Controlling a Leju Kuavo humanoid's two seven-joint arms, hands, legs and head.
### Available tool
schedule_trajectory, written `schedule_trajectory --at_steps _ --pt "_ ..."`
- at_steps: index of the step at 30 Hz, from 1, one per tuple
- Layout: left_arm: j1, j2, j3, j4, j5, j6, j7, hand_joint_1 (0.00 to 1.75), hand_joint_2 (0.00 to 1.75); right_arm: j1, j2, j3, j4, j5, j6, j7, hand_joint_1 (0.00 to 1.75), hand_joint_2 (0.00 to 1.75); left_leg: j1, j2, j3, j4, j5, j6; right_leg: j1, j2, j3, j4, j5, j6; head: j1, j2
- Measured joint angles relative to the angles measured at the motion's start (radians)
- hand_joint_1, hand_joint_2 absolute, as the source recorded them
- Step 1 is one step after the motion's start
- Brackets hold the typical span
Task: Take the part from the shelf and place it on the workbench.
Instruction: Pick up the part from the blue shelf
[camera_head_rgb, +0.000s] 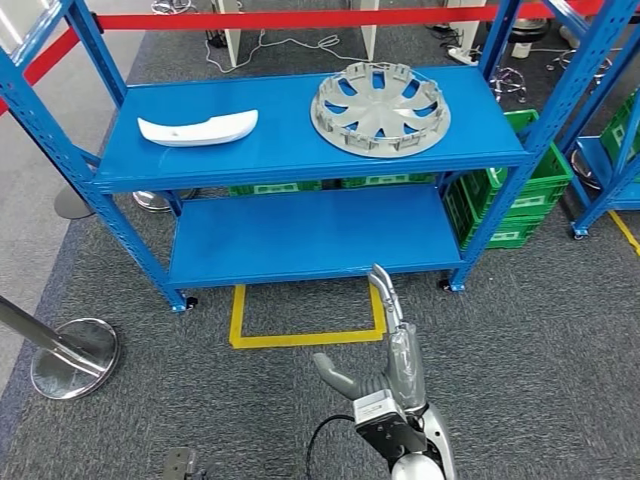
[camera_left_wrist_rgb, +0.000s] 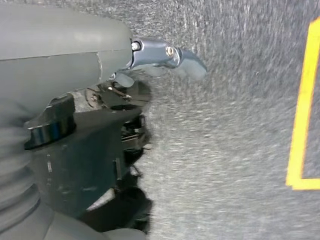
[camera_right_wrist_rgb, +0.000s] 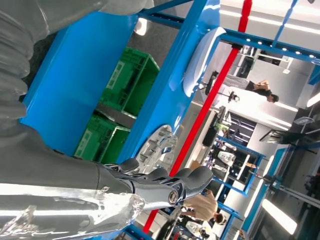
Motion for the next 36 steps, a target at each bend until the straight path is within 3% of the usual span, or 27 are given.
schedule_trajectory --at_steps 2,3,5,6,7,9,10,12,15,17,19,20,21,22,23,24,26,27,30,32,33,36 --pt "0.001 0.000 -0.025 0.001 -0.018 0.021 0.010 0.00 0.00 -0.003 0.000 -0.001 0.000 -0.008 0.000 -0.004 0.00 1.75 0.001 0.001 -0.018 0.038 -0.030 -0.011 -0.004 -0.002 0.001 -0.003 0.003 -0.012 -0.003 0.000" --pt "0.002 0.000 -0.029 0.002 -0.001 -0.010 0.017 0.00 0.00 -0.005 0.000 -0.001 0.002 -0.012 0.002 -0.005 0.00 1.75 0.002 0.002 -0.041 0.088 -0.059 -0.016 -0.005 -0.004 0.001 -0.004 0.003 -0.015 -0.005 0.000" --pt "0.004 0.004 -0.023 0.004 0.064 -0.131 0.038 0.00 0.87 -0.009 0.000 -0.001 0.006 -0.019 0.009 -0.008 0.00 1.75 0.002 0.002 -0.106 0.224 -0.120 -0.022 -0.005 -0.006 0.000 -0.004 0.003 -0.020 -0.006 0.000" --pt "0.005 0.006 -0.017 0.005 0.091 -0.186 0.048 0.00 0.87 -0.010 0.000 -0.001 0.009 -0.022 0.011 -0.009 0.00 1.75 0.002 0.002 -0.130 0.271 -0.131 -0.022 -0.005 -0.006 0.000 -0.004 0.002 -0.020 -0.007 0.000" --pt "0.007 0.008 -0.012 0.006 0.112 -0.225 0.056 0.00 0.87 -0.012 0.000 -0.001 0.012 -0.024 0.013 -0.009 0.00 1.75 0.002 0.002 -0.137 0.283 -0.123 -0.022 -0.005 -0.006 0.001 -0.004 0.002 -0.020 -0.007 0.000" --pt "0.008 0.011 0.005 0.007 0.156 -0.282 0.073 0.00 0.00 -0.015 0.000 -0.001 0.015 -0.028 0.017 -0.010 0.00 1.75 0.002 0.003 -0.098 0.198 -0.060 -0.020 -0.006 -0.005 0.003 -0.004 0.001 -0.019 -0.007 0.000" --pt "0.008 0.012 0.016 0.007 0.179 -0.306 0.083 0.00 0.00 -0.017 0.000 -0.001 0.016 -0.030 0.021 -0.012 0.00 1.75 0.002 0.003 -0.063 0.129 -0.027 -0.018 -0.005 -0.003 0.004 -0.003 0.000 -0.017 -0.007 0.000" --pt "0.007 0.014 0.035 0.008 0.203 -0.331 0.098 0.00 0.00 -0.023 0.000 -0.001 0.017 -0.035 0.029 -0.014 0.00 1.75 0.002 0.002 -0.014 0.025 0.003 -0.010 -0.001 -0.001 0.002 0.000 -0.002 -0.008 -0.008 0.000" --pt "0.010 0.015 0.051 0.008 0.209 -0.336 0.107 0.00 0.00 -0.028 0.000 -0.001 0.020 -0.049 0.039 -0.014 0.00 1.75 0.001 0.001 -0.005 -0.001 0.003 0.008 0.000 -0.002 -0.002 -0.003 -0.002 0.009 -0.006 0.000" --pt "0.011 0.015 0.056 0.008 0.213 -0.339 0.109 0.00 0.00 -0.030 0.000 -0.001 0.021 -0.057 0.044 -0.012 0.00 0.87 0.004 0.001 -0.004 -0.004 0.006 0.020 -0.001 -0.004 -0.016 0.030 -0.026 0.019 -0.002 0.000" --pt "0.011 0.016 0.062 0.008 0.215 -0.341 0.109 0.00 0.00 -0.031 0.000 -0.001 0.022 -0.060 0.046 -0.011 0.00 0.00 0.006 0.002 -0.003 -0.005 0.006 0.027 -0.002 -0.005 -0.067 0.143 -0.086 0.025 0.003 0.000" --pt "0.011 0.016 0.065 0.008 0.216 -0.341 0.109 0.00 0.00 -0.031 0.000 -0.001 0.024 -0.063 0.045 -0.009 0.00 0.00 0.006 0.002 -0.003 -0.005 0.005 0.028 -0.002 -0.005 -0.100 0.212 -0.115 0.027 0.005 0.000" --pt "0.011 0.016 0.069 0.008 0.218 -0.341 0.110 0.00 0.44 -0.031 0.000 -0.002 0.026 -0.066 0.044 -0.007 0.00 0.00 0.006 0.002 -0.002 -0.005 0.005 0.029 -0.002 -0.005 -0.125 0.264 -0.130 0.029 0.005 0.000" --pt "0.012 0.017 0.073 0.008 0.222 -0.341 0.111 0.00 0.87 -0.031 0.000 -0.002 0.028 -0.069 0.041 -0.004 0.00 0.00 0.006 0.002 -0.001 -0.005 0.004 0.029 -0.002 -0.005 -0.136 0.282 -0.126 0.029 0.006 0.000" --pt "0.012 0.016 0.076 0.008 0.229 -0.341 0.112 0.00 1.31 -0.031 0.002 -0.005 0.030 -0.071 0.035 0.000 0.00 0.00 0.006 0.001 0.001 -0.005 0.003 0.029 -0.002 -0.005 -0.127 0.260 -0.103 0.029 0.006 0.000" --pt "0.012 0.016 0.080 0.008 0.236 -0.341 0.113 0.00 1.31 -0.031 0.005 -0.008 0.032 -0.069 0.027 0.003 0.00 0.00 0.006 0.000 0.003 -0.005 0.002 0.027 -0.003 -0.005 -0.101 0.204 -0.068 0.028 0.006 0.000" --pt "0.012 0.016 0.090 0.008 0.247 -0.341 0.112 0.00 0.44 -0.034 0.014 -0.014 0.036 -0.062 0.009 0.009 0.00 0.00 0.005 -0.002 0.007 -0.002 -0.003 0.020 -0.005 -0.005 -0.037 0.070 -0.013 0.025 0.006 0.000" --pt "0.012 0.016 0.095 0.008 0.249 -0.339 0.110 0.00 0.00 -0.036 0.018 -0.016 0.037 -0.058 0.002 0.011 0.00 0.00 0.002 -0.002 0.007 0.000 -0.004 0.014 -0.005 -0.003 -0.017 0.028 -0.001 0.022 0.006 0.000" --pt "0.013 0.016 0.100 0.008 0.245 -0.325 0.102 0.00 0.00 -0.034 0.025 -0.019 0.040 -0.047 -0.009 0.014 0.00 0.00 0.000 -0.002 0.005 -0.002 -0.002 0.000 -0.003 0.000 -0.009 0.008 0.001 0.004 0.003 0.000" --pt "0.011 0.016 0.100 0.008 0.233 -0.305 0.095 0.00 0.00 -0.035 0.027 -0.020 0.040 -0.033 -0.016 0.011 0.00 0.00 0.001 0.000 -0.005 0.020 -0.022 -0.009 -0.006 -0.001 -0.009 0.006 0.003 -0.009 0.000 0.000" --pt "0.011 0.016 0.100 0.008 0.226 -0.294 0.092 0.00 0.00 -0.037 0.028 -0.020 0.040 -0.024 -0.020 0.009 0.00 0.00 0.001 0.000 -0.023 0.059 -0.047 -0.014 -0.008 -0.002 -0.008 0.004 0.004 -0.014 -0.002 0.000" --pt "0.012 0.017 0.099 0.008 0.215 -0.270 0.090 0.00 0.00 -0.038 0.029 -0.020 0.042 -0.001 -0.032 0.005 0.00 0.00 0.002 0.002 -0.115 0.248 -0.130 -0.022 -0.007 -0.005 -0.009 0.004 0.004 -0.022 -0.006 0.000"
